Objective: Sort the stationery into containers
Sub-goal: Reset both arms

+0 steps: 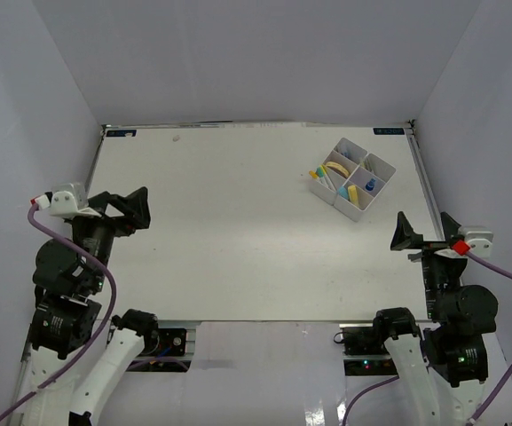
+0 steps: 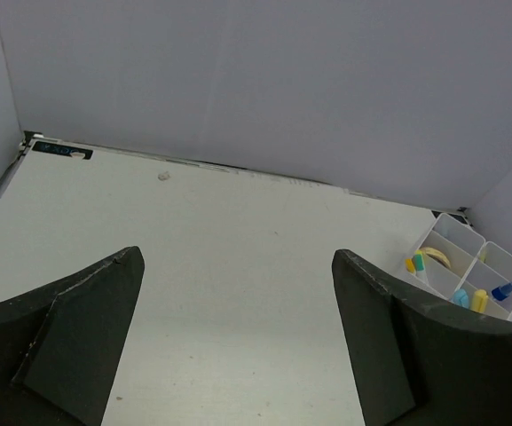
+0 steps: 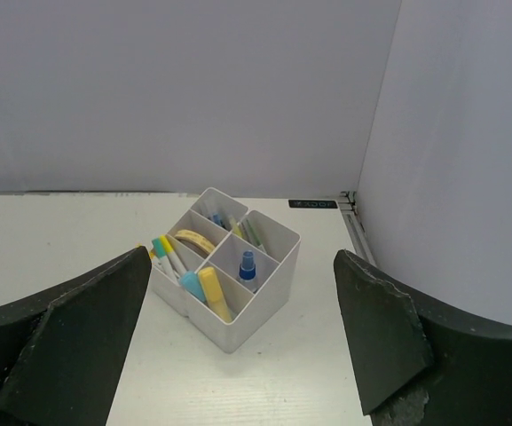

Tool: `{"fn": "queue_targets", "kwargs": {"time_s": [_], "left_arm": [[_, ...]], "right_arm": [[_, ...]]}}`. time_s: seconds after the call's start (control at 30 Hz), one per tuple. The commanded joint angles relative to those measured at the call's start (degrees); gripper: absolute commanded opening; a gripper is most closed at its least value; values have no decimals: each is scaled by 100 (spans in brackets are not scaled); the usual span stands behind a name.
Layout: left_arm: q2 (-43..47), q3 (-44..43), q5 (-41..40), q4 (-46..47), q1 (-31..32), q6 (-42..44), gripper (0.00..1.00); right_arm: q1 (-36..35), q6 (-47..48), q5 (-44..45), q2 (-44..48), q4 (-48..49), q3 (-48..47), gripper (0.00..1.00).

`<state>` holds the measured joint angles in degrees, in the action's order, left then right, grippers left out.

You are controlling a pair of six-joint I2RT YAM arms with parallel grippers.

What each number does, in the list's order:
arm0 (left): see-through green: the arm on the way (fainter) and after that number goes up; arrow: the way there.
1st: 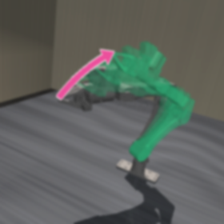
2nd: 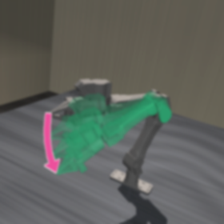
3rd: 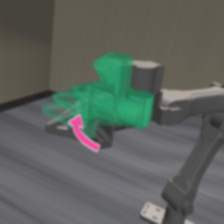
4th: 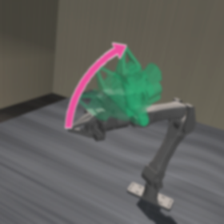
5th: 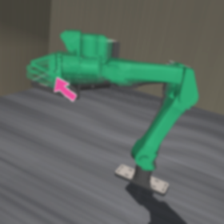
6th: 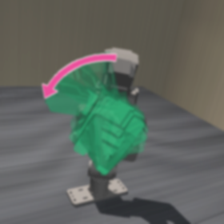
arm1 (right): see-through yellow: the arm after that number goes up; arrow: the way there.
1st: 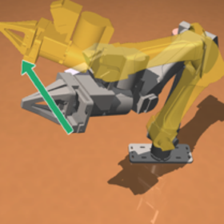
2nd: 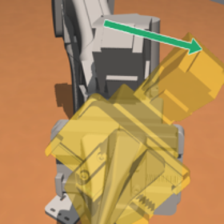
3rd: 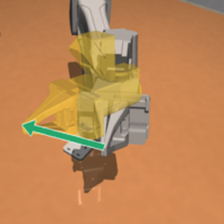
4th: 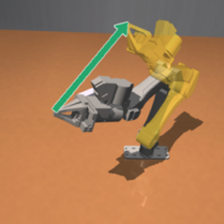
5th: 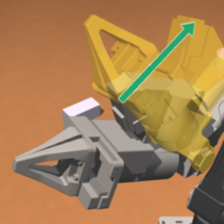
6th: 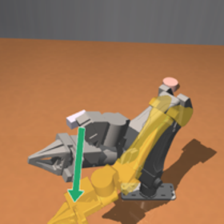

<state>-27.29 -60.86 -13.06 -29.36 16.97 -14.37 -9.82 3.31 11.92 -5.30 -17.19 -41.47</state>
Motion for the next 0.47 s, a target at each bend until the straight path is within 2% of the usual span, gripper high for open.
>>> {"fn": "queue_targets", "kwargs": {"time_s": [0.0,0.17,0.43], "left_arm": [[179,346,-268,-342,-36,-197,98],[259,821,-136,-140,-36,-286,98],[259,944,93,-43,-36,-207,98]], "right_arm": [[-72,-6,56,117,-12,43,90],[-99,38,3,108,-65,25,90],[-99,3,-85,64,-30,122,90]]}}
